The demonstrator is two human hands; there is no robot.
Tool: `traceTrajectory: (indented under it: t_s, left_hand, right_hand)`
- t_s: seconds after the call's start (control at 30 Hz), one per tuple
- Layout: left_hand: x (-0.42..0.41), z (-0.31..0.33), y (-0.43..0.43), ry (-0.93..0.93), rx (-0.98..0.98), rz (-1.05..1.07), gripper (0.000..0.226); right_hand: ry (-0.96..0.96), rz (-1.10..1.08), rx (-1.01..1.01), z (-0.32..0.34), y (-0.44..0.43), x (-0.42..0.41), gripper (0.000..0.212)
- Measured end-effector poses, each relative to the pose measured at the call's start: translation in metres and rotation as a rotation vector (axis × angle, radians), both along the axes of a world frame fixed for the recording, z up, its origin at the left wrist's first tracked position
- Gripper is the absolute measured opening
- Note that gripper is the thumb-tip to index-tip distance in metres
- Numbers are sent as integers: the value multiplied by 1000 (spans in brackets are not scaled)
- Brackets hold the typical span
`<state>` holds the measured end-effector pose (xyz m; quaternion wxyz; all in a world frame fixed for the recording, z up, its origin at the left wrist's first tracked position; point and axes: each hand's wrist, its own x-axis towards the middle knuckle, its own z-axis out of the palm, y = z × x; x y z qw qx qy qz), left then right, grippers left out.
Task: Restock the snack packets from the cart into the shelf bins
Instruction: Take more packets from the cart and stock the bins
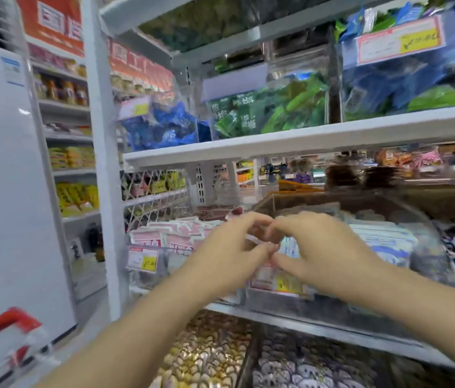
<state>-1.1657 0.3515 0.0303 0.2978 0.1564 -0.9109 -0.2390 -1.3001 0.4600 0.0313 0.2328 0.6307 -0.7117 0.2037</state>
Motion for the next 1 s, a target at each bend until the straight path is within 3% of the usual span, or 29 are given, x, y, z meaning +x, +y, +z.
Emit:
traceTrajectory:
  t_s: [0.13, 0.23, 0.43, 0.67, 0.83, 0.93, 1.0]
  left_hand:
    - [86, -34, 4, 40, 81, 47, 31]
    - [147, -75, -3, 2, 167, 156, 33]
    - [242, -179, -24, -242, 225, 373, 35]
    - [281, -251, -52, -580, 175, 538, 32]
    - [278, -261, -55, -559, 194, 552, 32]
    - [278, -258, -56, -532, 195, 583, 33]
    - [279, -257, -54, -535, 207, 585, 31]
  right_hand:
    - [-162, 218, 14, -34, -10, 62, 23]
    - [-205, 341, 149, -80, -30, 107, 25]
    - [-242, 511, 643, -187, -74, 161, 25]
    - [-48, 510, 1021, -272, -131, 191, 58]
    - [119, 495, 1301, -300, -158, 216, 83]
    - [266, 541, 1418, -309, -159, 231, 81]
    - [522, 582, 1357, -322, -154, 238, 70]
